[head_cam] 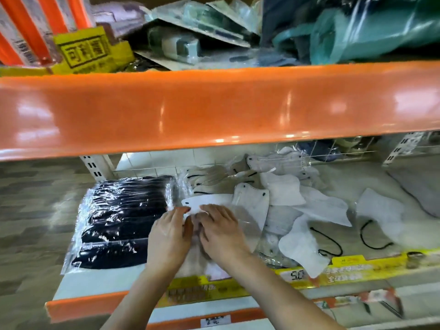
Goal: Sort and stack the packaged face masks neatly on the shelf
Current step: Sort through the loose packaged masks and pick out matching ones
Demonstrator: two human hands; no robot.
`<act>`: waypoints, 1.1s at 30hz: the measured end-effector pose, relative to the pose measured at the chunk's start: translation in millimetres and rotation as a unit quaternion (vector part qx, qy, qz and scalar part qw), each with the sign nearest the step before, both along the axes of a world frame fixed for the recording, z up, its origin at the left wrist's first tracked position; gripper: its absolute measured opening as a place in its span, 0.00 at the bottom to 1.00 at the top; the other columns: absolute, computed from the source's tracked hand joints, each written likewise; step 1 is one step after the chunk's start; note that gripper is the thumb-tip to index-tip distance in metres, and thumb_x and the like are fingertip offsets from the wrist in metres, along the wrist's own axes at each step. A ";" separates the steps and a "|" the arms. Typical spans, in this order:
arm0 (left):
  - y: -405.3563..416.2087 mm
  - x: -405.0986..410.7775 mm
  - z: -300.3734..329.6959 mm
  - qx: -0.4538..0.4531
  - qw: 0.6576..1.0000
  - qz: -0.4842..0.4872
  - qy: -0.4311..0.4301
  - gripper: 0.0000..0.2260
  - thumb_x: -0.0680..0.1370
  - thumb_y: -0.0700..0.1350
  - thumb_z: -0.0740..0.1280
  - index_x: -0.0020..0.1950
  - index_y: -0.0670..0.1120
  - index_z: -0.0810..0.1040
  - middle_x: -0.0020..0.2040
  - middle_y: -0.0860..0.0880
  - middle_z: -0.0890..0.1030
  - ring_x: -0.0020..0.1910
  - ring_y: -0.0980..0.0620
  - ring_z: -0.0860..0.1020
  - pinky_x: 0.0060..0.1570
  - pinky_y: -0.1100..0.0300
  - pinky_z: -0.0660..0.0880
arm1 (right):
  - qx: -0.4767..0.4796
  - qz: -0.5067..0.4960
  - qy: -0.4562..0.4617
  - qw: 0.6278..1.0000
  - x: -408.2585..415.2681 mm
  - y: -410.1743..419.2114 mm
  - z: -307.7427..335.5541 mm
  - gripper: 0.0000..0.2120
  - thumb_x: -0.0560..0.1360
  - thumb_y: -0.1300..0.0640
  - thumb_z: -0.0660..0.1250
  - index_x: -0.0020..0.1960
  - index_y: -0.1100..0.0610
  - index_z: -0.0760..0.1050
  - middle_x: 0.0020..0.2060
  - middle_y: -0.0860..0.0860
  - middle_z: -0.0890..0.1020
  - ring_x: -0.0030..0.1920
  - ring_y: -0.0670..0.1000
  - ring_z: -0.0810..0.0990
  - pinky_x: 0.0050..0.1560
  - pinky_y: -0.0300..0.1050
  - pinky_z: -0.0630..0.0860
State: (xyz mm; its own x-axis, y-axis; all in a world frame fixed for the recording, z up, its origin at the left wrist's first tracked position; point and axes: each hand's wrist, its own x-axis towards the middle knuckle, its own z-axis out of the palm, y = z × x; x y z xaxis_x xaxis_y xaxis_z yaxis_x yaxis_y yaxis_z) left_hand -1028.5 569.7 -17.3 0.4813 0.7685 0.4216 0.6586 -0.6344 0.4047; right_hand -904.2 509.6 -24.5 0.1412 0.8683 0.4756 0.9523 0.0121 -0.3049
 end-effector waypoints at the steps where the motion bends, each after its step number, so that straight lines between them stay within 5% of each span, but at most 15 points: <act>1: -5.0 11.9 0.0 -0.016 1.000 -0.005 0.005 0.16 0.74 0.48 0.59 0.53 0.42 0.81 0.45 0.42 0.83 0.41 0.41 0.82 0.36 0.51 0.78 | -0.003 -0.007 0.012 1.000 10.9 -7.2 1.1 0.13 0.69 0.53 0.58 0.43 0.52 0.80 0.50 0.51 0.83 0.51 0.52 0.81 0.54 0.46 0.78; 4: -22.1 49.1 2.7 -0.050 0.998 -0.021 0.018 0.17 0.75 0.49 0.58 0.54 0.44 0.81 0.47 0.43 0.83 0.45 0.42 0.82 0.43 0.51 0.78 | -0.019 -0.042 0.009 0.999 45.2 -28.8 -0.3 0.15 0.71 0.53 0.57 0.47 0.54 0.81 0.52 0.51 0.82 0.53 0.53 0.80 0.55 0.46 0.78; 9: -51.2 108.2 2.0 -0.029 0.996 -0.077 0.036 0.14 0.71 0.49 0.58 0.48 0.45 0.81 0.45 0.47 0.83 0.44 0.45 0.81 0.40 0.55 0.77 | -0.048 -0.090 0.015 0.995 102.8 -66.5 -1.2 0.20 0.67 0.54 0.57 0.52 0.56 0.81 0.52 0.52 0.82 0.53 0.55 0.80 0.55 0.48 0.78; 17: -101.3 190.0 -9.8 -0.041 0.985 -0.161 0.056 0.16 0.72 0.50 0.57 0.50 0.44 0.80 0.48 0.46 0.82 0.48 0.42 0.80 0.45 0.51 0.77 | -0.060 -0.151 0.028 0.986 181.5 -124.2 -3.2 0.17 0.64 0.55 0.57 0.47 0.58 0.80 0.51 0.55 0.82 0.51 0.57 0.81 0.51 0.46 0.78; 23: -128.6 230.8 -15.3 -0.063 0.978 -0.150 0.127 0.20 0.71 0.52 0.57 0.53 0.44 0.80 0.52 0.44 0.82 0.51 0.41 0.81 0.48 0.48 0.77 | -0.148 -0.181 0.010 0.972 230.8 -146.8 -11.8 0.24 0.65 0.50 0.56 0.53 0.59 0.79 0.54 0.58 0.81 0.54 0.59 0.81 0.50 0.52 0.81; 26: -133.5 242.3 -19.7 -0.069 0.975 -0.143 0.154 0.22 0.72 0.55 0.56 0.56 0.45 0.81 0.55 0.45 0.82 0.54 0.42 0.80 0.51 0.47 0.77 | -0.211 -0.145 0.015 0.966 252.0 -150.7 -17.2 0.33 0.67 0.46 0.55 0.66 0.62 0.72 0.66 0.61 0.73 0.67 0.61 0.71 0.65 0.58 0.71; 28: -136.6 246.0 -21.1 -0.065 0.975 -0.139 0.160 0.24 0.73 0.57 0.54 0.59 0.46 0.80 0.59 0.46 0.81 0.58 0.42 0.79 0.56 0.47 0.74 | -0.245 -0.142 0.023 0.959 260.8 -153.0 -14.2 0.36 0.70 0.40 0.49 0.72 0.59 0.64 0.72 0.57 0.65 0.73 0.58 0.62 0.72 0.53 0.61; 33: -138.8 246.8 -20.7 -0.088 0.978 -0.127 0.138 0.30 0.73 0.60 0.48 0.67 0.47 0.74 0.67 0.48 0.74 0.67 0.44 0.71 0.64 0.50 0.66 | -0.138 -0.158 -0.017 0.978 269.7 -148.7 -20.3 0.18 0.72 0.52 0.71 0.58 0.61 0.77 0.55 0.57 0.80 0.57 0.59 0.78 0.51 0.54 0.76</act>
State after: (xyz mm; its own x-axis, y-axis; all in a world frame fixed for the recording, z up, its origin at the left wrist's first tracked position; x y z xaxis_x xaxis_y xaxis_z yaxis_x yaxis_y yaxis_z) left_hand -781.8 430.9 -38.0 0.7429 0.6584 0.1209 0.5880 -0.7282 0.3520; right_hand -634.5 360.9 -44.8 0.4121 0.8792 0.2390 0.9044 -0.3631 -0.2239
